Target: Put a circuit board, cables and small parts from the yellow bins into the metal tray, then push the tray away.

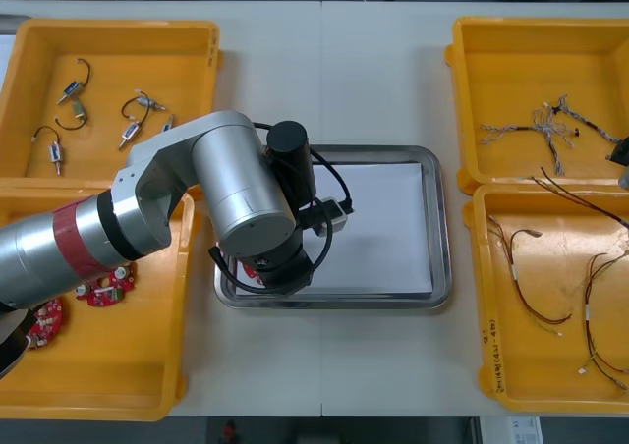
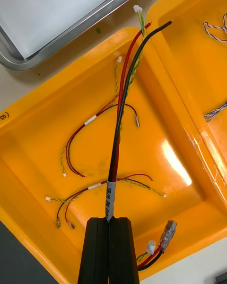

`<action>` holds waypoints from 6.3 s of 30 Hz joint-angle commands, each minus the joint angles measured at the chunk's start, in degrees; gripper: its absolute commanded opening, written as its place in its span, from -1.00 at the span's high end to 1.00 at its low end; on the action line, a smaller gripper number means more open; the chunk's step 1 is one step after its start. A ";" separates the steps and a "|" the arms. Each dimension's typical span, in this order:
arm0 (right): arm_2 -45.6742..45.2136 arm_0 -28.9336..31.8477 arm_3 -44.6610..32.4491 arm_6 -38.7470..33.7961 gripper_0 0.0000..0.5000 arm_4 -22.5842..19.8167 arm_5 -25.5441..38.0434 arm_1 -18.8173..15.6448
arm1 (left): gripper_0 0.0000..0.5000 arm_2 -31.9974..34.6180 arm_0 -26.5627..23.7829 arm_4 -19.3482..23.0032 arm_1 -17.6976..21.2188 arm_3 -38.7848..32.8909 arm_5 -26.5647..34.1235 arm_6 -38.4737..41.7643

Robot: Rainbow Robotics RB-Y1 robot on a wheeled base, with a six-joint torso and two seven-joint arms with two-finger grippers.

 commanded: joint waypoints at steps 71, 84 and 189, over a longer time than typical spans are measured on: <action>50.81 -29.29 2.71 3.03 1.00 19.83 -6.79 9.08 | -1.00 49.56 0.47 -5.11 12.62 1.24 19.80 14.80; 60.22 -30.60 11.50 4.18 1.00 24.66 -16.81 10.14 | -1.00 53.25 0.47 -7.48 16.93 13.90 19.80 14.19; 9.94 -31.22 18.70 -0.13 -1.00 25.45 0.20 14.18 | 1.00 43.50 13.39 -12.06 13.06 33.85 -24.89 7.51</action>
